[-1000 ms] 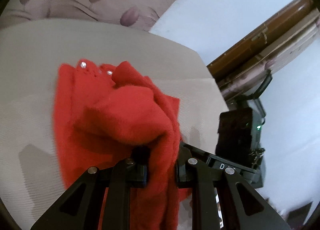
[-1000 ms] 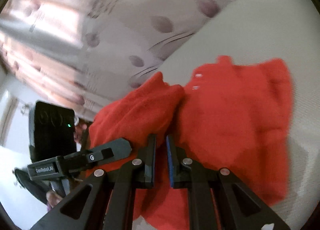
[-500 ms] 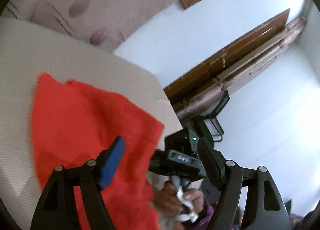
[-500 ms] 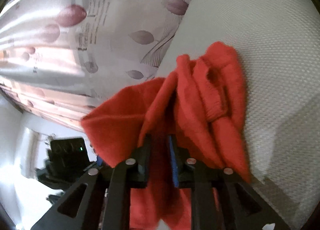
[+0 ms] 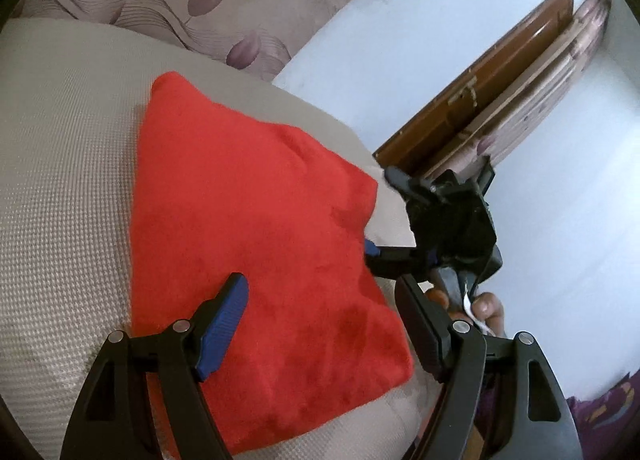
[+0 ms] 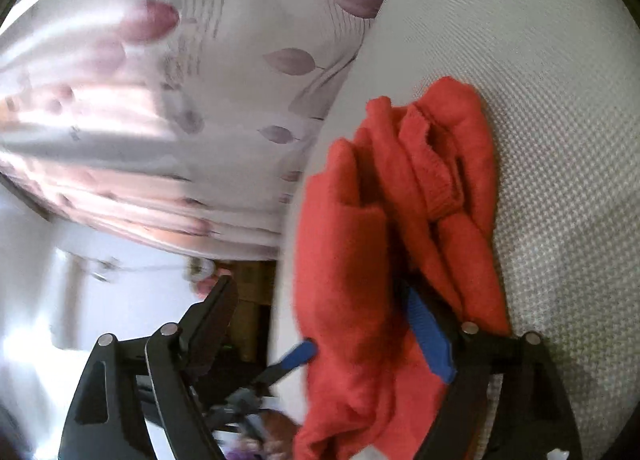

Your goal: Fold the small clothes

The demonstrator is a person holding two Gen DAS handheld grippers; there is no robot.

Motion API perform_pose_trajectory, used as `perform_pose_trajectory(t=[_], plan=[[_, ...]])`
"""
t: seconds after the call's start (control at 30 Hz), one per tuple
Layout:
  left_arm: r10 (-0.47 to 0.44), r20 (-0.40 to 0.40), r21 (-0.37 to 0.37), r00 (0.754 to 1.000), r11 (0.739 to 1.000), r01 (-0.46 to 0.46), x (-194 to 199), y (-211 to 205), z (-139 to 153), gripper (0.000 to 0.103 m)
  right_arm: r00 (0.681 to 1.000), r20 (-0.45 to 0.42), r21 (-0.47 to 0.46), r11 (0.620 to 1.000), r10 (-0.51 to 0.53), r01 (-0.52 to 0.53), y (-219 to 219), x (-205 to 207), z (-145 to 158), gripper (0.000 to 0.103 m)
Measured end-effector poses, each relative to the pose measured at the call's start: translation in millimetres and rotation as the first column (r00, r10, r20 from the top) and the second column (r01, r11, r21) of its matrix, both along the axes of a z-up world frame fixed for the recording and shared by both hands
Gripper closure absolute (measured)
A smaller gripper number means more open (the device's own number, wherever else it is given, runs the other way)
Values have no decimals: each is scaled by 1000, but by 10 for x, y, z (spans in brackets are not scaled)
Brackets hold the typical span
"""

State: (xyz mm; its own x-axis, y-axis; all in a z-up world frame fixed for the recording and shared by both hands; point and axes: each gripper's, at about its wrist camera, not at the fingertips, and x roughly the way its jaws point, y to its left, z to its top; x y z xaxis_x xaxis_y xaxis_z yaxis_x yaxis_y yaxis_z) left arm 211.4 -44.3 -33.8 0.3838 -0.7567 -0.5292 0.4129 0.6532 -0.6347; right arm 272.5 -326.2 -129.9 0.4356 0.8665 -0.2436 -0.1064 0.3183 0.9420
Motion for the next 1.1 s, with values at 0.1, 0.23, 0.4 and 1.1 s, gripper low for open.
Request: perform_pose_trajectory(t=[0.1, 0.23, 0.4, 1.1], plan=[[21, 26, -34, 999, 999, -20, -31, 36, -83, 28, 999, 28, -140, 990, 24, -20, 185, 0, 89, 21], [55, 46, -68, 997, 996, -52, -98, 124, -147, 28, 995, 68, -285, 957, 68, -46, 401, 20, 154, 88], [159, 90, -129, 983, 981, -147, -213, 304, -163, 28, 993, 65, -355, 932, 101, -72, 413, 177, 271, 88], [244, 12, -145, 970, 960, -240, -36, 440, -393, 25, 1000, 1, -191, 982, 9, -9, -261, 322, 40, 70]])
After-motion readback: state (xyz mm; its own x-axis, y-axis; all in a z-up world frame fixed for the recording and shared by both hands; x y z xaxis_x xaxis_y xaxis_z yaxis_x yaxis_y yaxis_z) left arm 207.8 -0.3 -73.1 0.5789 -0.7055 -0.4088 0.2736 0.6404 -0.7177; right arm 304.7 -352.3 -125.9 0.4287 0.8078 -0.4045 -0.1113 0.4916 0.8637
